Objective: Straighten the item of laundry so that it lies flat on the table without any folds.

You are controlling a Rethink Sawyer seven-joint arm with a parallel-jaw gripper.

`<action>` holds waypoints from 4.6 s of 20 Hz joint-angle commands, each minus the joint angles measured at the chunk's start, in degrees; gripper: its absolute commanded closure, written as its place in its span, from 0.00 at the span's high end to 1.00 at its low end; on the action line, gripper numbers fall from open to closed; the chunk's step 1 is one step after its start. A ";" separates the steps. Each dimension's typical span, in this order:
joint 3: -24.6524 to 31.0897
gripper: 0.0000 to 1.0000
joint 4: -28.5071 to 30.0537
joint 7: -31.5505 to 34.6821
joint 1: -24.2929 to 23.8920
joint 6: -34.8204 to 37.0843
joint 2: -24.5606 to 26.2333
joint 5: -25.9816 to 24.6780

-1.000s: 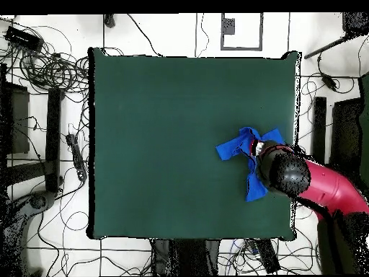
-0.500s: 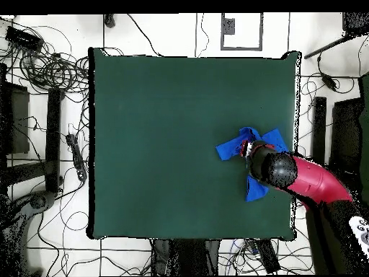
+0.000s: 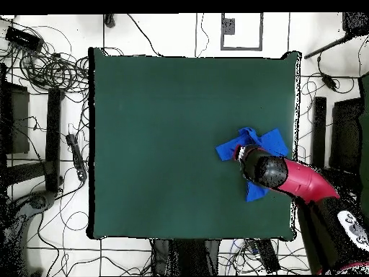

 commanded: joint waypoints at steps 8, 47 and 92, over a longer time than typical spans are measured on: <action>2.64 1.00 -3.16 5.48 2.43 -2.31 3.87 -0.27; -1.46 0.00 9.43 8.86 7.32 17.01 -24.87 9.46; -21.25 0.00 -9.91 47.33 45.70 20.84 -11.32 26.73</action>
